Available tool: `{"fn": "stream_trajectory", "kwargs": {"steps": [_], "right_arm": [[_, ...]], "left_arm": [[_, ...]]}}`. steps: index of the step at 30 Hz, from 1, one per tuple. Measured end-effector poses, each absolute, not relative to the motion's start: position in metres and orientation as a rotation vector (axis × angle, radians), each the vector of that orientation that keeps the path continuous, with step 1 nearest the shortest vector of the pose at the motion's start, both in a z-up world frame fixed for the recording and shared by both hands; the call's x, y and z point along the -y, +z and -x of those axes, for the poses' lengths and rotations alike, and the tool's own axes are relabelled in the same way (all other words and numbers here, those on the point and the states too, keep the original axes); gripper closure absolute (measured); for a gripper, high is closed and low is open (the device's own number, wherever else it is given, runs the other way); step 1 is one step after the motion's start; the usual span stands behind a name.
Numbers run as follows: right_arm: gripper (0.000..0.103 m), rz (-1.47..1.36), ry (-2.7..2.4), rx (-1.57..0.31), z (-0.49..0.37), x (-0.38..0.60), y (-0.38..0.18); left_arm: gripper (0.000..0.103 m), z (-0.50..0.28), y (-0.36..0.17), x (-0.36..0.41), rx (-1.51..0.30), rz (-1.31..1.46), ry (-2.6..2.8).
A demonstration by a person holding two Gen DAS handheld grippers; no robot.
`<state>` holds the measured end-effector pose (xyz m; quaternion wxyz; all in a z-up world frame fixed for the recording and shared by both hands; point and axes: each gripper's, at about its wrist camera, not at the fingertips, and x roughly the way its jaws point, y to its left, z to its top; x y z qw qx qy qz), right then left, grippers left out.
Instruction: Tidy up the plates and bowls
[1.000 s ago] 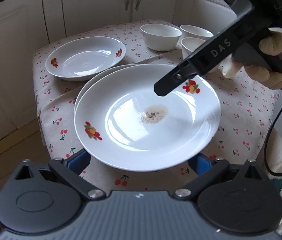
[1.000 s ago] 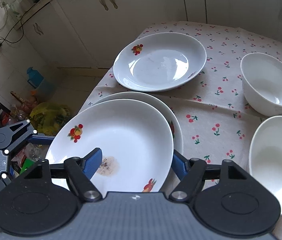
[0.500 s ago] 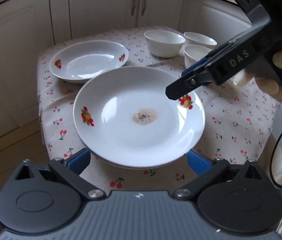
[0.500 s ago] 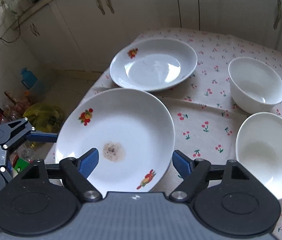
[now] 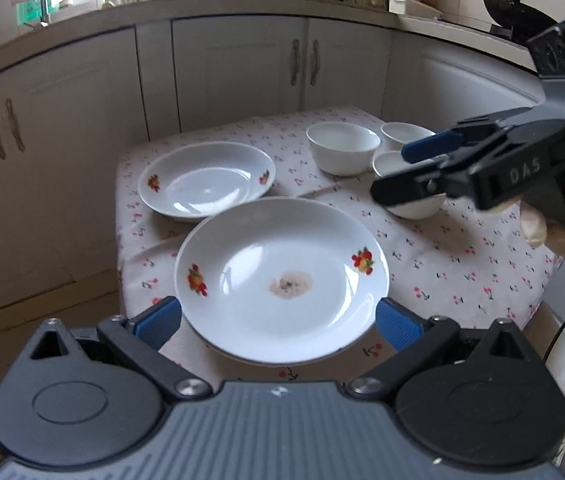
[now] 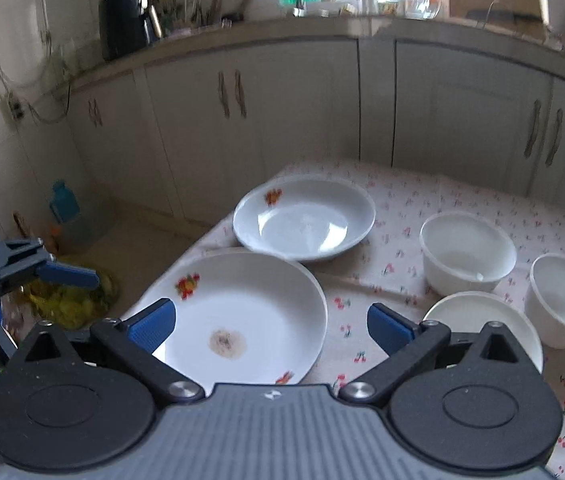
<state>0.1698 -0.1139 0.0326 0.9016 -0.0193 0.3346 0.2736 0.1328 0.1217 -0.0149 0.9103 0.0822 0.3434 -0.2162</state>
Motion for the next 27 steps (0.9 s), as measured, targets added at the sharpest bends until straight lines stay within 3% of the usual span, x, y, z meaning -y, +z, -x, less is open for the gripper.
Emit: {"fn": "stream_trajectory", "kwargs": {"steps": [12, 27], "right_arm": [[0.000, 0.097, 0.551, -0.673, -0.183, 0.121, 0.049], [0.000, 0.150, 0.546, -0.734, -0.271, 0.088, 0.046]], "left_arm": [[0.001, -0.161, 0.026, -0.127, -0.604, -0.257, -0.331], [0.001, -0.309, 0.012, -0.137, -0.698, -0.150, -0.302]]}}
